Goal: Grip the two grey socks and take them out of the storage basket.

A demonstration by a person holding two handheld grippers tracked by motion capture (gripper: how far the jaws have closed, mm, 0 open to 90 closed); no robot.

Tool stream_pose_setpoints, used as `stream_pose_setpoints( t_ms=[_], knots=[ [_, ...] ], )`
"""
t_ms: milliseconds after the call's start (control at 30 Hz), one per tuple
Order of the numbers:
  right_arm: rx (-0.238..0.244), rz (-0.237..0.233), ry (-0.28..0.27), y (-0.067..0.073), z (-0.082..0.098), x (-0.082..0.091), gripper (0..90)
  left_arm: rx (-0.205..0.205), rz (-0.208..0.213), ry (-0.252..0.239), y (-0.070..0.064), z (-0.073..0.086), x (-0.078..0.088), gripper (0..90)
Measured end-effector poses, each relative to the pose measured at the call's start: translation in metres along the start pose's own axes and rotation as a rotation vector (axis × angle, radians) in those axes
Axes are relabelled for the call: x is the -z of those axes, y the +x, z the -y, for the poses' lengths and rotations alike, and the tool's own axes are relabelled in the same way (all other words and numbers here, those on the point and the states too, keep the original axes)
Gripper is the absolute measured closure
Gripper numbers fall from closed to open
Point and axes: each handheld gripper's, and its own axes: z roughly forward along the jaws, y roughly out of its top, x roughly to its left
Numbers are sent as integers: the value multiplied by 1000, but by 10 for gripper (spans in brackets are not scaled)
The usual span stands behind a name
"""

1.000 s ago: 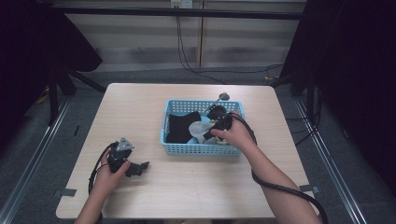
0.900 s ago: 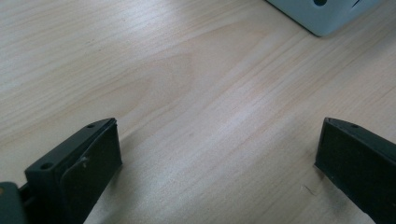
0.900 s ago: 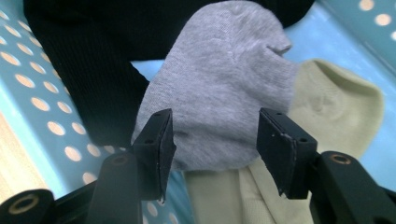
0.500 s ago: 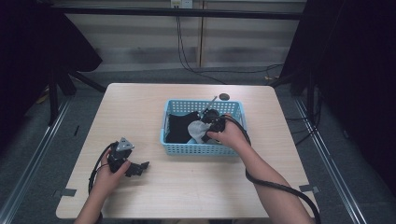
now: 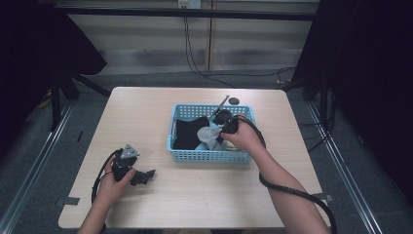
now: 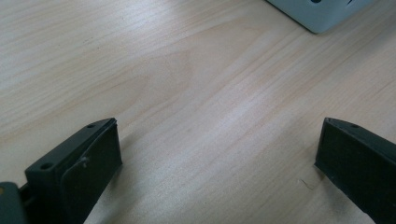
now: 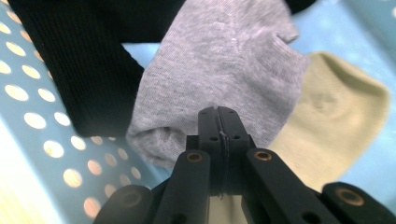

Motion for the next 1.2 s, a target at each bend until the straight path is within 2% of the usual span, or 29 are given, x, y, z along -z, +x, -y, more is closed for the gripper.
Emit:
stream_pose_setpoints(
  t_ms=[233, 367, 500, 633, 667, 867, 1033, 1200],
  knots=[
    [4, 24, 10, -6, 7, 18, 899, 6, -1, -5, 0, 0, 0, 0],
    [-45, 21, -6, -17, 16, 30, 900, 7, 0, -5, 0, 0, 0, 0],
    [-72, 24, -11, -23, 21, 40, 900, 13, 3, -5, -1, 0, 0, 0],
    [-66, 27, -9, -23, 19, 48, 900, 9, 2, -4, -1, 0, 0, 0],
    [-76, 18, -13, -21, 17, 50, 900, 9, 2, -5, -1, 0, 0, 0],
    [-54, 21, -2, -21, 13, 60, 900, 9, 2, -5, -1, 0, 0, 0],
    [-84, 13, -22, -27, 11, 77, 900, 10, 2, -5, -1, 0, 0, 0],
    [-80, 42, -24, -30, 9, 92, 900, 8, 2, -2, 0, 0, 0, 0]
  ],
)
